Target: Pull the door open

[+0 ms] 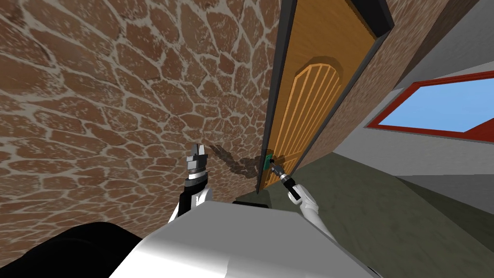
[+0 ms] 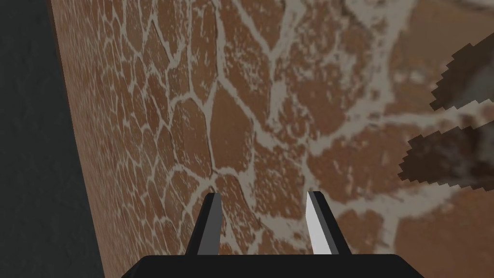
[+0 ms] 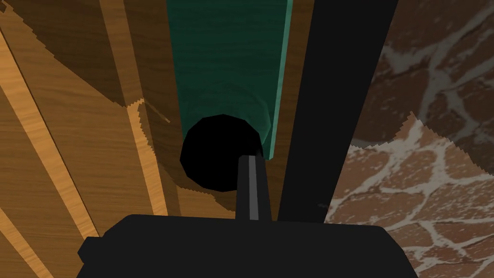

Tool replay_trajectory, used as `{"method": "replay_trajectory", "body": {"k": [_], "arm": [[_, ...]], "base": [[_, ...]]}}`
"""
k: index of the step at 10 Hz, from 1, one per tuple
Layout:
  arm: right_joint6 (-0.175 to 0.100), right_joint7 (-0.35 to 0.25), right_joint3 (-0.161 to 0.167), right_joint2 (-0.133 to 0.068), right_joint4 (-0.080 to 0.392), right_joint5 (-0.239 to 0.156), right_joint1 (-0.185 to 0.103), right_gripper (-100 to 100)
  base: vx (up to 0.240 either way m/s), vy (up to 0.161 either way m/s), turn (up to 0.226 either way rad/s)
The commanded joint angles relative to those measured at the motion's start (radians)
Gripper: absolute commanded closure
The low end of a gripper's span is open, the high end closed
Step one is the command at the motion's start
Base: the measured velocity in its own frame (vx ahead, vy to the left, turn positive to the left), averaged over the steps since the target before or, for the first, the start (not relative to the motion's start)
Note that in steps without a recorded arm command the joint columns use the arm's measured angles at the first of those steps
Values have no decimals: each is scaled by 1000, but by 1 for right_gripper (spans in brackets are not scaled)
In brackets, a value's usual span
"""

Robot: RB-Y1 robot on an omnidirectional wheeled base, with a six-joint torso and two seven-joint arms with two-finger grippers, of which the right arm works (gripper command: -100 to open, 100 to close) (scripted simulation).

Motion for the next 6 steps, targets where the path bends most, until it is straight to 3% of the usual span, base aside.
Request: {"method": "replay_trajectory", "body": {"k": [1,3,4,6], "arm": [[2,0,0,1,0,0,-3,100],[2,0,0,1,0,0,-3,100],[-8,-6,0,-8,-9,3,4,-100],[-17,-12,0,-17,-18,6,8,-100]], "base": [[0,-6,4],[0,0,0],[-91,-33,-45],[-168,-71,-39]]}}
